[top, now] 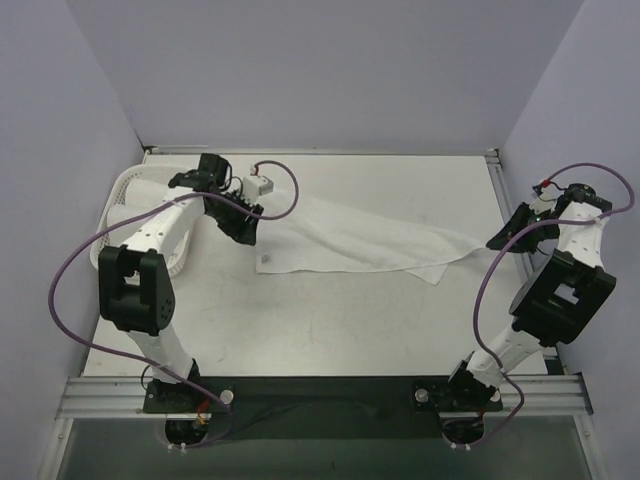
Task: Roll the towels
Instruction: Flatten the towel
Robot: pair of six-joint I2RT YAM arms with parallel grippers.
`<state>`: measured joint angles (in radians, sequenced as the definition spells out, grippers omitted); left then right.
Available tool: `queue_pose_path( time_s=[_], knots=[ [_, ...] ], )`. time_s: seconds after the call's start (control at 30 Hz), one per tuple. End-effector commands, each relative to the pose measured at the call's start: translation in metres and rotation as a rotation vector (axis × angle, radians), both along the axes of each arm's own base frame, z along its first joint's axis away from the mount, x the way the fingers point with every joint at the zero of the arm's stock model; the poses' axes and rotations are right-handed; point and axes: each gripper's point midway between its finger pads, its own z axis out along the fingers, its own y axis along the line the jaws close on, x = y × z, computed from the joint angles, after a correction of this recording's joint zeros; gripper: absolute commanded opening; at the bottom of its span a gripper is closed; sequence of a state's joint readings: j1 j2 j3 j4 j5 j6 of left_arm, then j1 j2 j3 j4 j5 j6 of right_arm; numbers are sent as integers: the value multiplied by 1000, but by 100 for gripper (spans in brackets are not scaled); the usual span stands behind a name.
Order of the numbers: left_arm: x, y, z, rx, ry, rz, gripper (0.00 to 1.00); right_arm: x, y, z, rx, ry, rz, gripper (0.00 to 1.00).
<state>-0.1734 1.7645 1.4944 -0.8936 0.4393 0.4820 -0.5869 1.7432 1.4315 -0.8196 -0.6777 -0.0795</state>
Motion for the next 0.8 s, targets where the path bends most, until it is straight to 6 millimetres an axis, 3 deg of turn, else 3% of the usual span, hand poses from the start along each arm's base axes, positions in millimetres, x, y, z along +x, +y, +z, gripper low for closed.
queue_pose_path(
  time_s=[0.0, 0.1, 0.27, 0.37, 0.77],
  knots=[
    [-31, -26, -34, 7, 53, -184, 52, -7, 5, 14, -31, -17, 20, 0],
    [-40, -38, -50, 46, 58, -278, 50, -8, 6, 13, -30, -11, 29, 0],
    [-35, -44, -67, 106, 33, -340, 51, -11, 9, 11, -33, 4, 41, 0],
    [-31, -43, -78, 165, 15, -374, 51, -12, 9, 9, -34, 11, 46, 0],
    [-49, -22, -116, 299, 58, -479, 52, -10, 7, 5, -34, 25, 49, 0]
  ],
)
